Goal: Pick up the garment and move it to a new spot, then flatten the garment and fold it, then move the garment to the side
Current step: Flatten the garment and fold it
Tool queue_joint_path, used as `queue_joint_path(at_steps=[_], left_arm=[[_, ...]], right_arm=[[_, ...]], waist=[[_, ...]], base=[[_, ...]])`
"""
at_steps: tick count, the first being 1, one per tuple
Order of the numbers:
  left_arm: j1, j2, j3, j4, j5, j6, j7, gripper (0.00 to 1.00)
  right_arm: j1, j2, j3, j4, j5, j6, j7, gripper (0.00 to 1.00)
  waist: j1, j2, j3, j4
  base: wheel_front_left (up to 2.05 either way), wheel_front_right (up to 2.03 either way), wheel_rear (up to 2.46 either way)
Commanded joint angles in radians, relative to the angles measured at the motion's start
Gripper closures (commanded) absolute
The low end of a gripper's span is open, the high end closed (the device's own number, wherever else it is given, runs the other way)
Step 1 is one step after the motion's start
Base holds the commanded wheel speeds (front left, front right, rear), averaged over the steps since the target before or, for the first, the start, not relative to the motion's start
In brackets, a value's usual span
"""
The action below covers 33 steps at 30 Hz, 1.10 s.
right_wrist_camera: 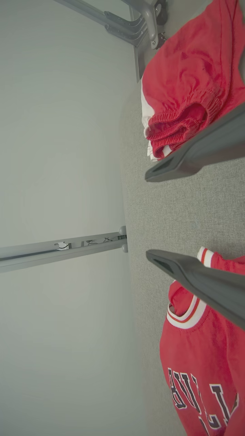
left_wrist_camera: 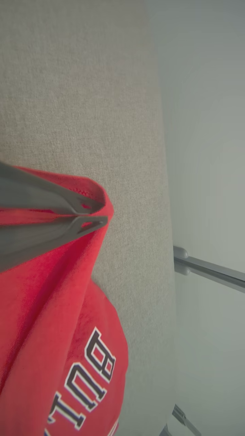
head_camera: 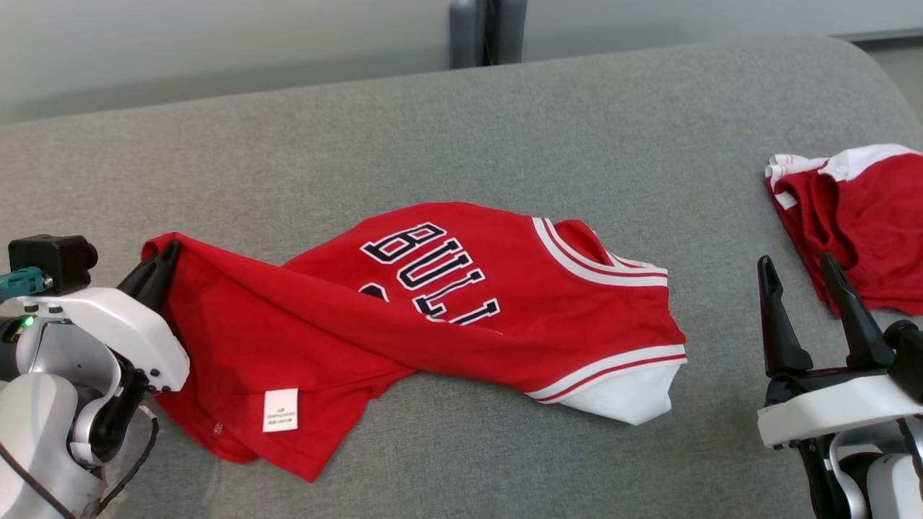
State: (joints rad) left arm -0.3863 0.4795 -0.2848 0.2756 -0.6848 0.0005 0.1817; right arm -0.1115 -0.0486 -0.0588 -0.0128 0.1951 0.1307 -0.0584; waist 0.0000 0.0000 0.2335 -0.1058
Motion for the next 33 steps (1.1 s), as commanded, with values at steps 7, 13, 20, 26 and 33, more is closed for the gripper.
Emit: queue_joint_path(at_steps=[7,13,20,26,33], left_arm=[[-0.039,-0.050,0.030,0.159,0.008,0.005,-0.158,0.00],[0.031,-0.084,0.085,0.115,0.016,0.062,-0.341,0.00],[0.141,-0.122,0.137,-0.031,0.036,0.107,-0.431,0.00],[0.256,-0.127,0.153,-0.212,0.139,0.144,-0.444,0.00],[0.368,-0.113,0.097,-0.319,0.237,0.195,-0.422,0.00]], right_arm=[[-0.025,-0.005,-0.015,0.018,0.008,0.000,-0.029,0.00],[-0.017,-0.005,-0.024,0.019,-0.010,0.000,-0.034,0.00],[0.000,-0.005,-0.022,0.018,-0.033,0.000,-0.023,0.00],[0.023,-0.006,-0.005,0.013,-0.053,0.000,-0.005,0.00],[0.064,-0.005,0.007,0.018,-0.063,0.000,0.012,0.00]], waist=[[0.0000,0.0000,0.037,-0.003],[0.0000,0.0000,0.002,0.033],[0.0000,0.0000,-0.060,0.079],[0.0000,0.0000,-0.115,0.107],[0.0000,0.0000,-0.174,0.118]], base=[[0.00,0.00,0.00],[0.00,0.00,0.00],[0.00,0.00,0.00],[0.00,0.00,0.00],[0.00,0.00,0.00]])
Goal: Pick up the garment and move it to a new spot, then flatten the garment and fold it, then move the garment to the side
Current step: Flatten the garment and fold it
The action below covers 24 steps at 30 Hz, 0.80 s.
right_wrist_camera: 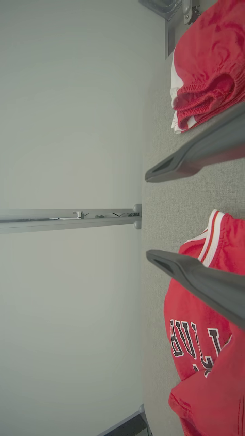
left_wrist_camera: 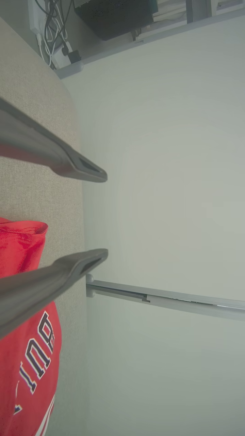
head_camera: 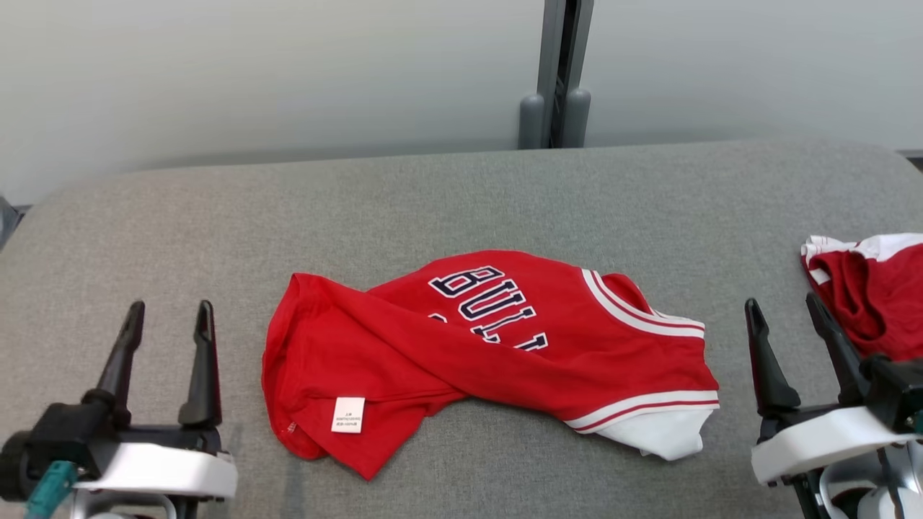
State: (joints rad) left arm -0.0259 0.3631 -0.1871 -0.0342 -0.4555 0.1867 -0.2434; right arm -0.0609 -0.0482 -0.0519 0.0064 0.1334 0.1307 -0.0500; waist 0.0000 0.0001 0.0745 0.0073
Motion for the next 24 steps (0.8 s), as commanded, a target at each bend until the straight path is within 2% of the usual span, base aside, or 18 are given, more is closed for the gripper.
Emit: queue_joint_path(at_steps=[1,16,24], left_arm=[[0.019,0.004,-0.010,-0.017,0.015,0.012,0.014,0.00],[0.057,0.023,-0.040,-0.054,0.035,0.039,0.064,0.00],[0.035,0.023,-0.046,-0.060,0.034,0.040,0.070,0.00]], right_arm=[[0.022,-0.006,0.000,0.000,-0.003,0.000,0.006,0.00],[0.040,-0.006,0.002,-0.005,0.006,0.000,0.022,0.00],[0.067,-0.006,0.033,0.042,0.028,0.000,0.088,0.00]], waist=[[0.0000,-0.0001,-0.022,0.006],[0.0000,-0.0001,-0.046,-0.004],[0.0000,-0.0001,-0.020,-0.004]], base=[[0.00,0.00,0.00],[0.00,0.00,0.00],[0.00,0.00,0.00]])
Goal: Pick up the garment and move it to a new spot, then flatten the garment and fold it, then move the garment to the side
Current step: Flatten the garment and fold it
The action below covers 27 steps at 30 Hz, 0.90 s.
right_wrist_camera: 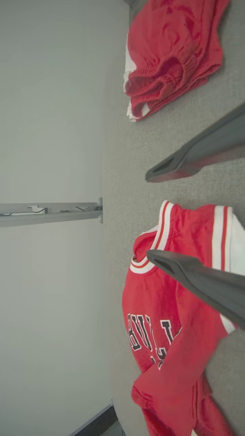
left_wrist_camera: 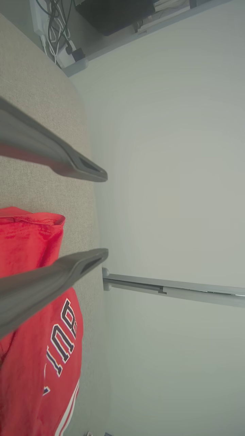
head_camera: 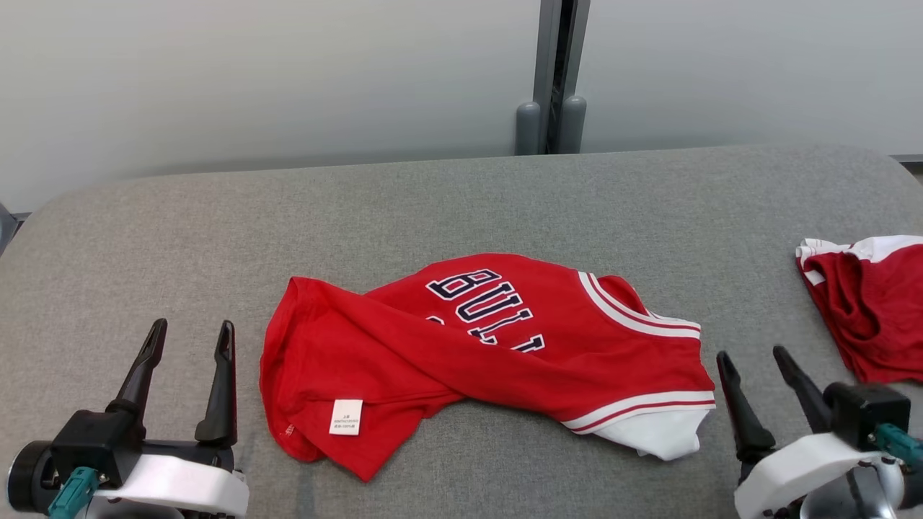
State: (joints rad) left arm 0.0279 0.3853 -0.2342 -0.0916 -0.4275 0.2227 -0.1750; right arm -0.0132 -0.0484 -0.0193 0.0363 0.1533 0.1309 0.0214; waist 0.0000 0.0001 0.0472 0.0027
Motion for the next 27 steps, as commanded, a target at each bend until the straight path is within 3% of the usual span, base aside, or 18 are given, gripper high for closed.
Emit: queue_joint_path(at_steps=[1,9,15,17,18,27], left_arm=[[-0.019,0.001,0.001,-0.002,0.006,0.004,0.002,0.00],[-0.042,-0.004,-0.008,0.008,0.000,-0.003,-0.005,0.00],[-0.066,-0.008,-0.017,0.027,-0.001,-0.010,-0.011,0.00],[-0.068,-0.008,-0.019,0.032,-0.001,-0.010,-0.012,0.00],[-0.068,-0.008,-0.020,0.036,-0.002,-0.010,-0.014,0.00],[-0.071,-0.005,-0.015,0.044,-0.008,-0.002,-0.020,0.00]], right_arm=[[0.019,-0.006,0.000,0.012,0.008,0.000,0.017,0.00],[0.044,-0.006,0.012,0.093,0.045,0.000,0.095,0.00],[-0.007,-0.005,0.057,0.197,0.150,0.000,0.103,0.00],[-0.030,-0.007,0.068,0.208,0.162,0.000,0.082,0.93],[-0.032,-0.007,0.077,0.215,0.188,0.000,0.079,1.00],[-0.062,-0.038,0.105,0.059,0.189,0.000,-0.047,1.00]], waist=[[0.0000,-0.0001,0.007,0.001],[0.0000,-0.0001,0.060,-0.003],[0.0000,-0.0001,0.090,-0.004],[0.0000,-0.0001,0.094,-0.004],[0.0000,-0.0001,0.095,-0.004],[0.0000,-0.0001,0.087,-0.019]], base=[[0.00,0.00,0.00],[0.00,0.00,0.00],[0.00,0.00,0.00],[0.00,0.00,0.00],[0.00,0.00,0.00],[0.00,0.00,0.00]])
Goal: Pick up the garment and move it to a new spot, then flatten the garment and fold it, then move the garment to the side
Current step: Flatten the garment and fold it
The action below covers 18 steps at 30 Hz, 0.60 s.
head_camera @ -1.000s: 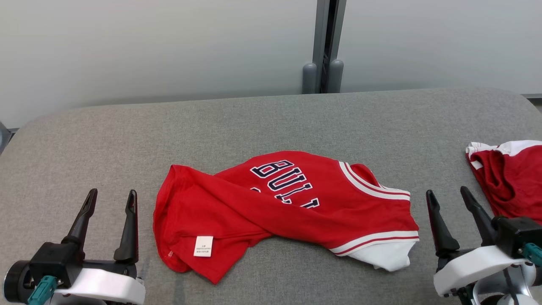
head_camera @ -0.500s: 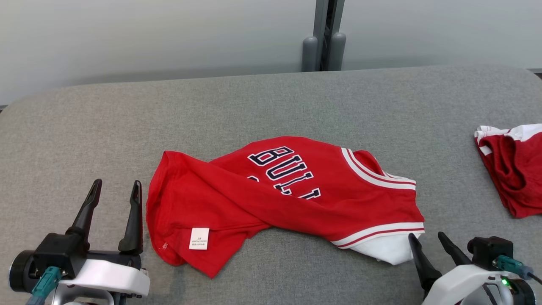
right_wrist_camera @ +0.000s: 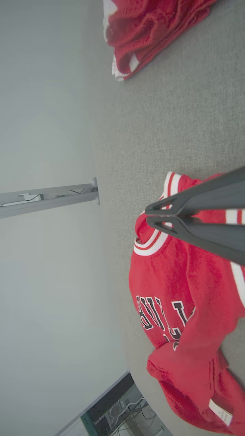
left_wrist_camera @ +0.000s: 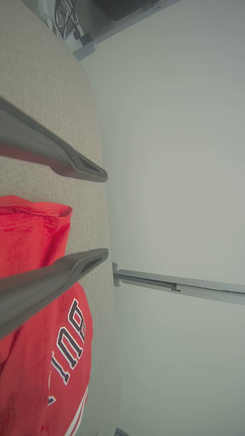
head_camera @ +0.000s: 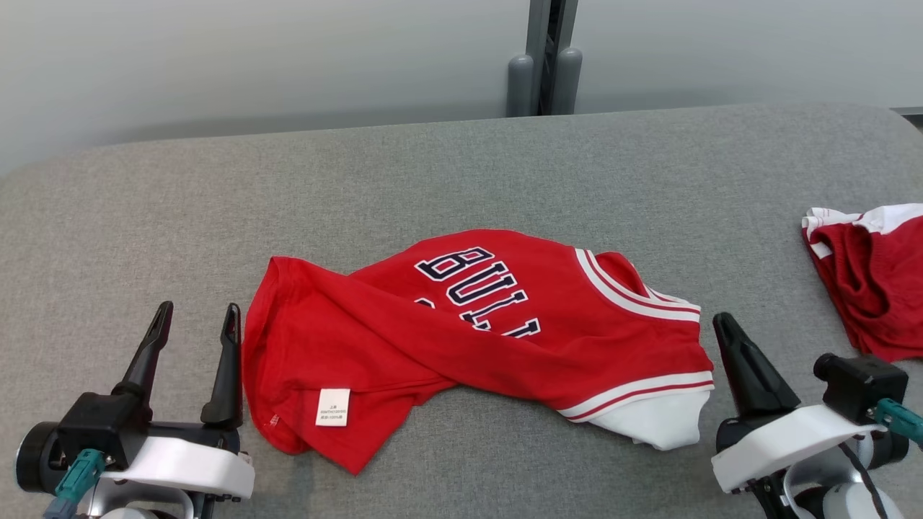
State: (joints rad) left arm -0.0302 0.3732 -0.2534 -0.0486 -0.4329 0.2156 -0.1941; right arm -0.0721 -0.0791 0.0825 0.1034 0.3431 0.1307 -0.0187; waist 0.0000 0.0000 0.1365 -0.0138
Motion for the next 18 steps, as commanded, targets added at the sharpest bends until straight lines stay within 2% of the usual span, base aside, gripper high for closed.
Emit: queue_joint_path(at_steps=[1,4,7,9,18], left_arm=[[-0.012,0.009,0.004,0.002,-0.004,0.006,-0.001,0.00],[-0.007,0.010,0.005,-0.002,-0.006,0.008,-0.001,0.00],[-0.004,0.011,0.002,-0.005,-0.005,0.012,-0.002,0.00],[-0.005,0.009,0.001,-0.007,-0.006,0.012,-0.004,0.00],[0.009,0.011,0.001,-0.008,-0.008,0.022,-0.004,0.00]], right_arm=[[0.000,-0.012,0.005,-0.037,0.000,0.000,-0.008,1.00],[0.025,-0.021,-0.003,-0.127,0.001,0.000,0.013,1.00],[0.043,-0.038,-0.016,-0.194,-0.050,0.000,0.033,1.00],[0.067,-0.022,-0.024,-0.228,-0.061,0.000,0.017,1.00],[0.107,0.008,-0.040,-0.260,-0.093,0.000,-0.011,1.00]], waist=[[0.0000,0.0000,-0.005,-0.005],[0.0000,0.0000,-0.014,-0.008],[0.0000,0.0000,-0.019,-0.009],[0.0000,0.0000,-0.021,-0.008],[0.0000,0.0000,-0.041,-0.014]], base=[[0.00,0.00,0.00],[0.00,0.00,0.00],[0.00,0.00,0.00],[0.00,0.00,0.00],[0.00,0.00,0.00]])
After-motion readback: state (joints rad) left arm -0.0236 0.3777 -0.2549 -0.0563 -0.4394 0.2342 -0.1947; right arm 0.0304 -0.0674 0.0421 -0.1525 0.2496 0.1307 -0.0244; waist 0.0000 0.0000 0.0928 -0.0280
